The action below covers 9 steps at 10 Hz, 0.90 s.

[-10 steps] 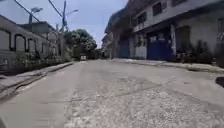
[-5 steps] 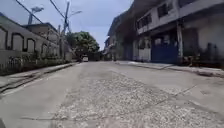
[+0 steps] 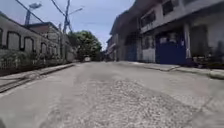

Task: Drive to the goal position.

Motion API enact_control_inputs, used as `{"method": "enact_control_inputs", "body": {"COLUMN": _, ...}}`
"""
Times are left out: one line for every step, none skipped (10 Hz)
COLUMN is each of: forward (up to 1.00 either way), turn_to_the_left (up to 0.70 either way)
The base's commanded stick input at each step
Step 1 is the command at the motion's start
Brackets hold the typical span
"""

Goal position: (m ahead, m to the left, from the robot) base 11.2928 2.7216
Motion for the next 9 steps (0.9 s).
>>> {"method": "enact_control_inputs", "body": {"forward": 1.00, "turn_to_the_left": 0.01}}
{"method": "enact_control_inputs", "body": {"forward": 1.00, "turn_to_the_left": 0.01}}
{"method": "enact_control_inputs", "body": {"forward": 1.00, "turn_to_the_left": 0.01}}
{"method": "enact_control_inputs", "body": {"forward": 1.00, "turn_to_the_left": 0.01}}
{"method": "enact_control_inputs", "body": {"forward": 1.00, "turn_to_the_left": 0.01}}
{"method": "enact_control_inputs", "body": {"forward": 1.00, "turn_to_the_left": 0.01}}
{"method": "enact_control_inputs", "body": {"forward": 1.00, "turn_to_the_left": 0.01}}
{"method": "enact_control_inputs", "body": {"forward": 1.00, "turn_to_the_left": 0.01}}
{"method": "enact_control_inputs", "body": {"forward": 1.00, "turn_to_the_left": 0.01}}
